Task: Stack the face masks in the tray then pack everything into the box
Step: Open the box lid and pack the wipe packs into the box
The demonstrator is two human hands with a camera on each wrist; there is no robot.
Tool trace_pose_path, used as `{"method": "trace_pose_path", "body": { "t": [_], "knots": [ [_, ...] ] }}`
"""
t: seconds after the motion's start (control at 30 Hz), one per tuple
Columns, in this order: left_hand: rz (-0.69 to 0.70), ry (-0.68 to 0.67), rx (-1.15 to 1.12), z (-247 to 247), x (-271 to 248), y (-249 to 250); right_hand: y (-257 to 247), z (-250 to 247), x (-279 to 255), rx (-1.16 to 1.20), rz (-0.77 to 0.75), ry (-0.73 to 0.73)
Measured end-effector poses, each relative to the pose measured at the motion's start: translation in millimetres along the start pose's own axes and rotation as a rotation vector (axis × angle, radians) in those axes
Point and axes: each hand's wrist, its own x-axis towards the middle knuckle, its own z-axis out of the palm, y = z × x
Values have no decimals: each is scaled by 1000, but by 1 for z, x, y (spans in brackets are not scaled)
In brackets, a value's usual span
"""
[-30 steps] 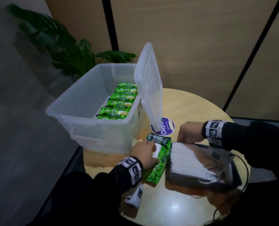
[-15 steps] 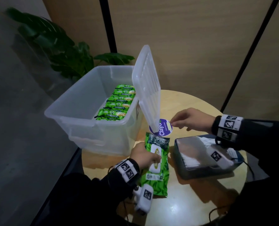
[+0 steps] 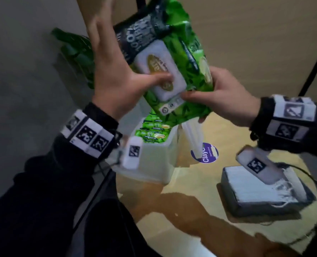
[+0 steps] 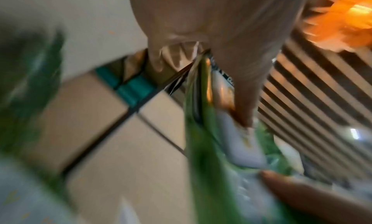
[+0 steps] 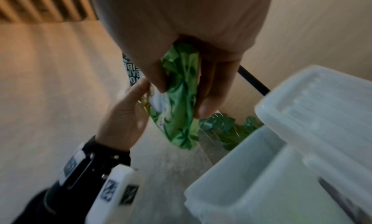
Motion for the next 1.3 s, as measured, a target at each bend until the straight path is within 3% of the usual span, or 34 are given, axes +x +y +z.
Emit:
{"method": "trace_pose_path", "body": {
  "t": [0.07,0.1,0.17,0.23,0.33,0.47,0.57,0.77,0.93,1.17,1.23,1.3],
  "knots": [
    [353,-19,431,-24,23,-3,-13,5,22,-233,-43,7],
    [461,-108,551,-32,35,-3,-16,9,31,-332,-41,-3],
    [555,-462,660,-37,61,-6,-17,22,46,-484,-36,-25],
    [511,-808,705,-34,80,-14,-12,40,56,-541,-27,-28],
    [442,-1084,804,-20,93,-51,9,61,62,-399,140,-100],
    [356,-1302,786,17,80,-113,40,74,51,-523,361,-343],
    [314,-1506,675,57,50,-144,59,78,35,-759,283,-461],
    [420,-1782,498,138,-24,-156,75,75,29,-652,211,-340],
    [646,-1952,566,175,-49,-154,92,74,26,-582,174,-343],
    [321,-2167,687,180,-78,-194,99,72,31,-527,150,-419],
    [-29,-2145,532,169,-59,-192,97,74,31,-549,127,-475],
    [-436,-1930,330,159,-24,-200,97,78,33,-568,117,-514]
  ]
}}
